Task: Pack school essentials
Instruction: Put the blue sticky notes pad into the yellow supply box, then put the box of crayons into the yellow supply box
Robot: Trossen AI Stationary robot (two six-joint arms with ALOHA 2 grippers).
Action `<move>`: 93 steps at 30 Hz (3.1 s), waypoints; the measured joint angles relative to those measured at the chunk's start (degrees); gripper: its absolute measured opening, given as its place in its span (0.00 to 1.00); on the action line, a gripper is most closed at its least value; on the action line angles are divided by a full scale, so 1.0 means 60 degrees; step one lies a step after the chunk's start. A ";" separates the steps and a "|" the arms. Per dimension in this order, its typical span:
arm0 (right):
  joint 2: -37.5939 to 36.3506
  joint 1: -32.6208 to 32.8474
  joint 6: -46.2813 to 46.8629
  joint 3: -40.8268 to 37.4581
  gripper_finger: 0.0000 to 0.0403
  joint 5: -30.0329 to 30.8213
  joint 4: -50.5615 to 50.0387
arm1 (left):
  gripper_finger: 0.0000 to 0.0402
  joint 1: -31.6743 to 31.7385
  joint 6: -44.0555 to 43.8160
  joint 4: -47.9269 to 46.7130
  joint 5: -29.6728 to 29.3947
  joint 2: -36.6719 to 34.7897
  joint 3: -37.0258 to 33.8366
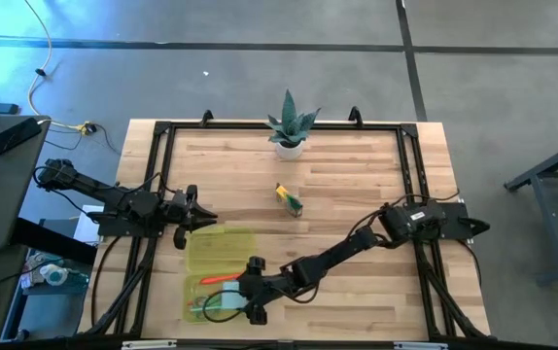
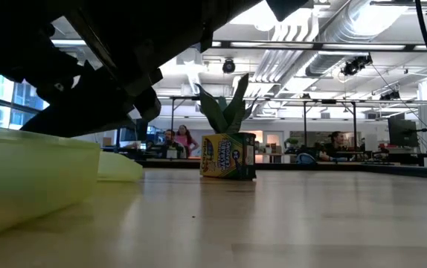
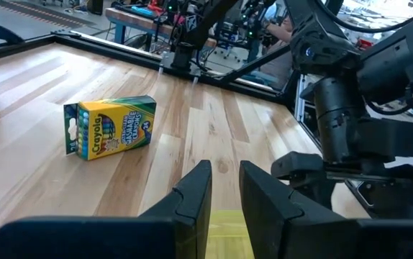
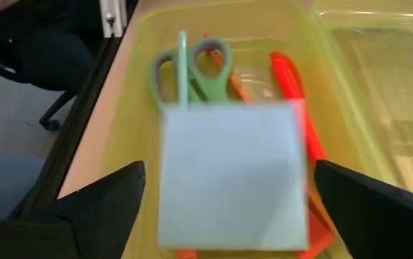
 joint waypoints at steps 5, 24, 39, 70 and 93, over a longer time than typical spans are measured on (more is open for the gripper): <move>-0.0021 -0.0067 -0.0004 0.0000 0.97 0.0024 -0.0057 | 0.16 0.0000 0.0001 0.0000 0.0000 0.0000 0.0000; -0.1944 -0.0449 -0.0267 -0.0138 0.99 0.2746 -0.4313 | 0.16 0.0000 0.0001 0.0000 0.0000 0.0000 0.0000; -0.5862 -0.1292 0.0098 -0.5489 0.99 0.5135 -0.1346 | 0.16 0.0003 -0.0001 -0.0010 0.0000 0.0000 0.0000; -0.6056 -0.4467 0.1078 -0.6240 0.99 0.1941 -0.2447 | 0.16 0.0000 0.0765 -0.0219 0.1196 0.0080 0.0000; -0.4991 -0.4472 0.1796 -0.6237 0.73 0.1446 -0.1976 | 0.16 0.0004 0.0843 -0.0215 0.1136 0.0109 0.0000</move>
